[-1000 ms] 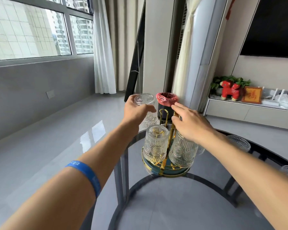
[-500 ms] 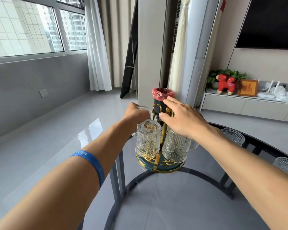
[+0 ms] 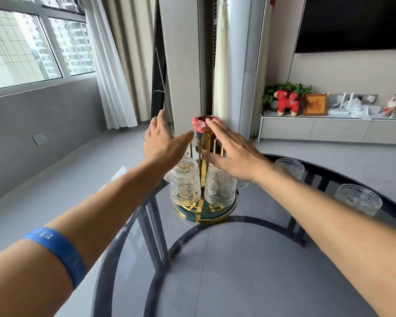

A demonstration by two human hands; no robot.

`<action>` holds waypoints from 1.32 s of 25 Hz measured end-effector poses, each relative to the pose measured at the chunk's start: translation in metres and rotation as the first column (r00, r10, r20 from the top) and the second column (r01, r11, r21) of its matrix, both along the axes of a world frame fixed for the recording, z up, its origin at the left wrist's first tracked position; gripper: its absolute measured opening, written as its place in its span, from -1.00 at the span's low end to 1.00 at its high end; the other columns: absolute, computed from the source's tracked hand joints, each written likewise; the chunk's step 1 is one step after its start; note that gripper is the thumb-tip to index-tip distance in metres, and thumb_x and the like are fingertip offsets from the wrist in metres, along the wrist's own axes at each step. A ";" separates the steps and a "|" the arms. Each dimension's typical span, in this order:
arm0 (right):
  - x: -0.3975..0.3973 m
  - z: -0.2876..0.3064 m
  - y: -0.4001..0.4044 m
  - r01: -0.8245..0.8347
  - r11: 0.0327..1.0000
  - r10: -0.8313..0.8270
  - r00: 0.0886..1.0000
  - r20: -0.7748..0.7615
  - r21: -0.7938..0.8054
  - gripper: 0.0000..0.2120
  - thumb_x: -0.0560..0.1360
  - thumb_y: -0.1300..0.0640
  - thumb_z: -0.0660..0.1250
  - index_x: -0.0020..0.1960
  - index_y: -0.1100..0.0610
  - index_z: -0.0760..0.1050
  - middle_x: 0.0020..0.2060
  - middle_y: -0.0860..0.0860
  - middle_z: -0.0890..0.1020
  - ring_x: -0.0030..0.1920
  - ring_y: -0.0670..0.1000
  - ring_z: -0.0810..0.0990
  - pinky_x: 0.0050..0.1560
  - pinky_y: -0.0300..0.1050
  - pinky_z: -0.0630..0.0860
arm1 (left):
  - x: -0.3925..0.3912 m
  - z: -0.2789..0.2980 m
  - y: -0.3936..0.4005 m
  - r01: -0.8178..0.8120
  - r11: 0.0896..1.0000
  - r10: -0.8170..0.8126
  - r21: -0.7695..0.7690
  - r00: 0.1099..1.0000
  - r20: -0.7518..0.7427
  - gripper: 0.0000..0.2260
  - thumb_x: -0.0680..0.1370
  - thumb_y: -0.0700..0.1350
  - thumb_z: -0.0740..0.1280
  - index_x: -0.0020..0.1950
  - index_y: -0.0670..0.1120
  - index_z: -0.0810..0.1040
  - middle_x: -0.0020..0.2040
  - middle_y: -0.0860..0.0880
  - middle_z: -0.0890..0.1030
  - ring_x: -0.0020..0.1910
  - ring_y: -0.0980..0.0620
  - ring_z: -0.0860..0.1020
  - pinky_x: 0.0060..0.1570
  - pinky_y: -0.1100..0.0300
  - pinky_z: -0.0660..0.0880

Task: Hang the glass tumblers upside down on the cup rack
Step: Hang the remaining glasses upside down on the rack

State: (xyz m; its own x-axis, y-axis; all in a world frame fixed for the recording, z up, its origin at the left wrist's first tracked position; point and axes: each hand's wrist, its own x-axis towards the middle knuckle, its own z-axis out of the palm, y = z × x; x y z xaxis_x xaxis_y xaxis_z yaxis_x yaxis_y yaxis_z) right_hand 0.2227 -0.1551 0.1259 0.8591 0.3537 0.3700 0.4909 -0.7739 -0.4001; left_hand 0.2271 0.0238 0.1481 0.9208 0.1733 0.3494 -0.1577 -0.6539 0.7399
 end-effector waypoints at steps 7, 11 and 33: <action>-0.157 -0.098 -0.122 0.290 0.879 -0.271 0.957 -0.104 0.378 -0.44 0.55 -0.08 0.28 0.47 -0.26 0.13 0.45 -0.33 0.24 0.42 -0.27 0.25 0.29 -0.46 0.20 | -0.115 -0.043 -0.069 0.351 0.853 -0.427 0.386 0.895 0.130 -0.26 0.53 0.15 0.23 0.63 0.03 0.00 0.64 -0.01 0.08 0.61 -0.01 0.01 0.56 -0.07 -0.01; -0.202 -0.128 -0.173 0.435 0.794 -0.391 0.900 -0.190 0.425 -0.61 0.56 0.01 0.26 0.38 -0.08 0.39 0.33 -0.26 0.43 0.33 -0.14 0.42 0.25 -0.24 0.35 | -0.138 -0.053 -0.123 0.464 0.810 -0.502 0.358 0.865 0.015 -0.25 0.57 0.14 0.29 0.63 0.05 -0.06 0.64 0.00 0.09 0.60 -0.01 0.04 0.56 -0.07 0.05; -0.185 -0.098 -0.228 0.631 0.278 -0.446 0.753 -0.484 0.725 -0.67 0.52 0.19 0.26 0.26 0.04 0.49 0.18 -0.02 0.58 0.07 0.00 0.59 0.11 -0.10 0.49 | -0.086 -0.165 -0.348 0.215 0.936 -0.318 -0.279 0.857 -0.406 -0.54 0.34 -0.09 0.50 0.20 -0.06 0.48 0.05 -0.06 0.65 -0.05 -0.04 0.63 -0.09 0.16 0.54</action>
State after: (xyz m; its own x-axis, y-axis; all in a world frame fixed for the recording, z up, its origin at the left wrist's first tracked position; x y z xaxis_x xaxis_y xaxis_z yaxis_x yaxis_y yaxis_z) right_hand 0.0380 -0.3833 0.0283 0.7998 -0.5998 0.0219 -0.0430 -0.0936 -0.9947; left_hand 0.1415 -0.3242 -0.0172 0.9899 -0.0773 -0.1185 0.0715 -0.4493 0.8905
